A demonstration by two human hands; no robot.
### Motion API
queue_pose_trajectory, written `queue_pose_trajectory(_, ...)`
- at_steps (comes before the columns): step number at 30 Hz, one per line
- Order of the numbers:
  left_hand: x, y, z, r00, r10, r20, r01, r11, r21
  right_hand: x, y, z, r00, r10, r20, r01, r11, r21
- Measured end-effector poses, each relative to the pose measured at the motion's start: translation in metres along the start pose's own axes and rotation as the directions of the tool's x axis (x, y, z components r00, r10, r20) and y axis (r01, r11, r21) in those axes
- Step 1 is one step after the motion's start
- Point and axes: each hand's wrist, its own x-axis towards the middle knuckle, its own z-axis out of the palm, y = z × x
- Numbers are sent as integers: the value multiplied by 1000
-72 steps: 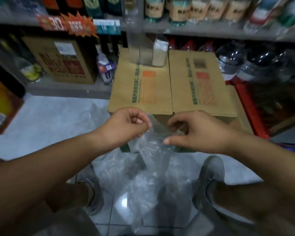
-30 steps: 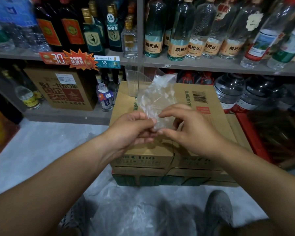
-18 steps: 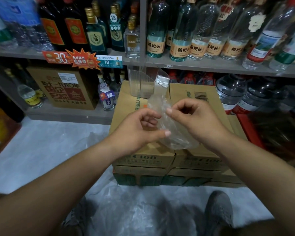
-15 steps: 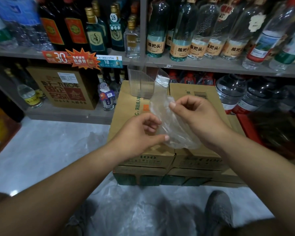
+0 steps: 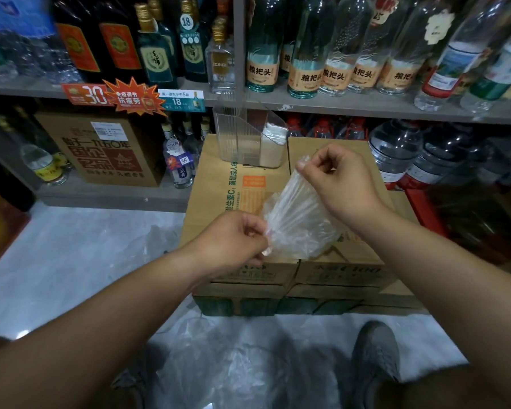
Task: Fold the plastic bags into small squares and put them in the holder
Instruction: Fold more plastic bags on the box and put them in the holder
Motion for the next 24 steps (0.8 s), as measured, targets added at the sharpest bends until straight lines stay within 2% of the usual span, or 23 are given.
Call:
queue_pose_trajectory(5,1,-3,-6,996,-45,-76,46,999,20,5,-2,-6,996,-3,91,2,1000,10)
queue_pose_trajectory(10,-4,1,-7,999,-39,-2,39,999,3,8,-6,-10,997,-43,66,46,998,-48)
queue_pose_trajectory(14,-5,8,-9,997,-66,50,75,971,-225,12,-10,-8,994,-95,51,99,992,-83)
queue_pose_trajectory(17,-2,11,-18,990,-138,-22,120,916,-384,14,-16,-11,989,-128,79,130,991,-20)
queue_pose_trajectory(21,6,4,-33,963,-242,-116,160,864,-477,5,-12,-21,993,-98,65,96,995,40)
queue_pose_trajectory(24,8,-1,-41,949,-287,-130,179,831,-527,-8,-7,-28,988,-77,130,71,996,51)
